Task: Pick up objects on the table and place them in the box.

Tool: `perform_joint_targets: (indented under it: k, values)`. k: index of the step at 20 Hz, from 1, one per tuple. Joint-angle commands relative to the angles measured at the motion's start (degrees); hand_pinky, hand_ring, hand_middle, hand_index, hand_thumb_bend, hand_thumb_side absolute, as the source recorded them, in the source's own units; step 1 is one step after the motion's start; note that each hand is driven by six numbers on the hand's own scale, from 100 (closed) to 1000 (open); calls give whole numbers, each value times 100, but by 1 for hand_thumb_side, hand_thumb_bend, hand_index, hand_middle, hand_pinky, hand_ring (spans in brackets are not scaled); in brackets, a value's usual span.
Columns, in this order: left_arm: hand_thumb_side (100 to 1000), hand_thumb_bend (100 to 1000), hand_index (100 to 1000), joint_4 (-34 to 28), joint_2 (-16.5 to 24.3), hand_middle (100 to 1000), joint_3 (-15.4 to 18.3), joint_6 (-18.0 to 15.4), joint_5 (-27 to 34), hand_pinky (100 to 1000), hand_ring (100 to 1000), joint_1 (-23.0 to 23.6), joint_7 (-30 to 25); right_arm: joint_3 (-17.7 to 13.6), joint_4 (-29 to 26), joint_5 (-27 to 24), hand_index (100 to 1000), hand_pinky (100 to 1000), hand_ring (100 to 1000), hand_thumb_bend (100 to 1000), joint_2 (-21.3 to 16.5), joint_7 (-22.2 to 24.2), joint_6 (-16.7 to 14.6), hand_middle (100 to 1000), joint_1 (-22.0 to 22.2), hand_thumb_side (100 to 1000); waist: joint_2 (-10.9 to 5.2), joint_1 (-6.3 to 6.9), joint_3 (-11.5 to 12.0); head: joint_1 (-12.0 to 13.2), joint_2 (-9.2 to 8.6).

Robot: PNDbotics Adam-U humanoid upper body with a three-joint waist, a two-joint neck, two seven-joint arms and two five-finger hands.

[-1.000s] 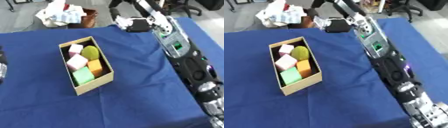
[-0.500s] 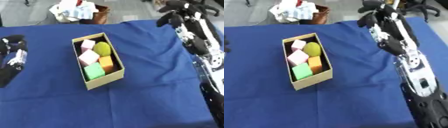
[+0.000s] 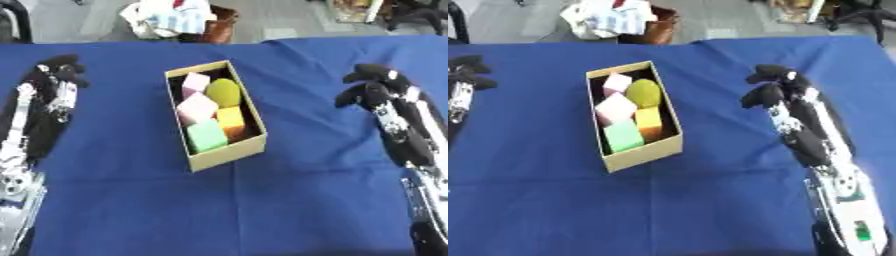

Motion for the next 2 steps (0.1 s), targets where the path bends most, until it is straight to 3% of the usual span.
perform_joint_targets:
  k: [1, 2]
  values:
    - [759, 100, 808, -30, -16, 669, 49, -102, 125, 783, 644, 18, -17, 59, 27, 120, 790, 586, 581, 100, 14, 63, -33, 656, 36, 510, -171, -7, 7, 34, 83]
    - [761, 100, 805, -18, -27, 669, 47, -117, 150, 783, 644, 33, -29, 73, 42, 136, 789, 586, 581, 100, 18, 74, -42, 655, 55, 509, -177, -3, 9, 23, 103]
